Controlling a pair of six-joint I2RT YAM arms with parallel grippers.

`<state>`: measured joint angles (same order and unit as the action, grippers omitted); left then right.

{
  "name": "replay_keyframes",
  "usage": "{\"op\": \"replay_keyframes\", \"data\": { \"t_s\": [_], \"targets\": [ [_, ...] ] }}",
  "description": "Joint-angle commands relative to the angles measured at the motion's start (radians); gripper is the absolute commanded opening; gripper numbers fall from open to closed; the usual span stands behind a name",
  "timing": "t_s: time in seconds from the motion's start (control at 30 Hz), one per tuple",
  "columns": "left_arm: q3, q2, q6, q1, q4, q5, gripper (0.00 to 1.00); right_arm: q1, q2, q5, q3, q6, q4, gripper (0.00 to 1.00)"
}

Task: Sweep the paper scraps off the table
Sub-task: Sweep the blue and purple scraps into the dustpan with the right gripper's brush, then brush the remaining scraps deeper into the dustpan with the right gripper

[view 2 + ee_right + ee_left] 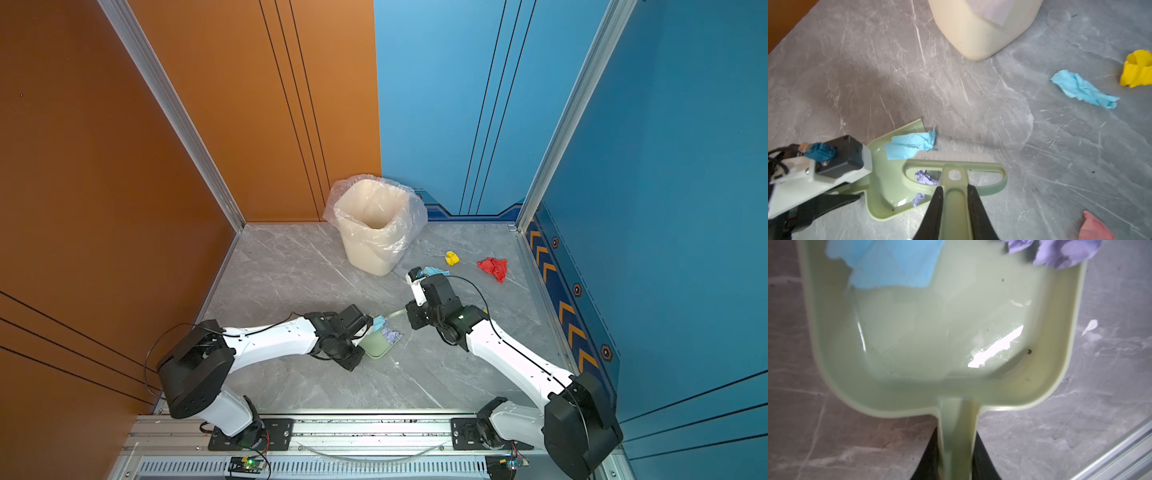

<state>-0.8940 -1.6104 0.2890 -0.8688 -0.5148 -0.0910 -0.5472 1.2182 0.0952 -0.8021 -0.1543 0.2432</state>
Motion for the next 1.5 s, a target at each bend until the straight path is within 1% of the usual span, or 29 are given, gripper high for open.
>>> {"op": "replay_keyframes", "data": {
  "t_s": [0.0, 0.13, 0.27, 0.43, 0.6, 0.7, 0.83, 1.0, 1.17, 1.3, 1.47],
  "targets": [
    [-0.013, -0.022, 0.010, 0.013, -0.019, -0.001, 0.00, 0.013, 0.037, -0.068, -0.037, 0.002, -0.067, 0.00],
    [-0.011, -0.021, 0.012, 0.013, -0.019, 0.001, 0.00, 0.015, 0.105, -0.091, -0.060, -0.010, -0.126, 0.00],
    [-0.011, -0.019, 0.013, 0.013, -0.022, 0.000, 0.00, 0.007, 0.159, -0.053, -0.070, -0.020, -0.179, 0.00],
    [-0.015, -0.021, 0.013, 0.013, -0.026, 0.003, 0.00, -0.025, 0.196, 0.009, -0.077, 0.027, -0.146, 0.00],
    [-0.020, -0.027, 0.013, 0.013, -0.027, 0.003, 0.00, -0.051, 0.178, 0.132, -0.058, 0.068, -0.093, 0.00],
    [-0.022, -0.031, 0.010, 0.013, -0.027, 0.001, 0.00, -0.044, 0.130, 0.131, -0.031, 0.056, -0.107, 0.00],
    [-0.025, -0.037, 0.005, 0.013, -0.027, -0.002, 0.00, 0.009, 0.050, 0.163, 0.003, 0.027, -0.137, 0.00],
    [-0.034, -0.045, -0.004, 0.011, -0.027, -0.010, 0.00, 0.067, -0.018, 0.085, -0.009, 0.030, -0.046, 0.00],
    [-0.039, -0.048, -0.008, 0.009, -0.031, -0.011, 0.00, 0.079, -0.003, 0.043, -0.070, 0.064, 0.169, 0.00],
    [-0.045, -0.048, -0.011, 0.008, -0.045, -0.004, 0.00, 0.054, 0.023, 0.036, -0.086, 0.079, 0.264, 0.00],
    [-0.047, -0.046, -0.014, 0.008, -0.045, -0.008, 0.00, -0.016, 0.035, 0.052, -0.066, 0.107, 0.253, 0.00]
  ]
}}
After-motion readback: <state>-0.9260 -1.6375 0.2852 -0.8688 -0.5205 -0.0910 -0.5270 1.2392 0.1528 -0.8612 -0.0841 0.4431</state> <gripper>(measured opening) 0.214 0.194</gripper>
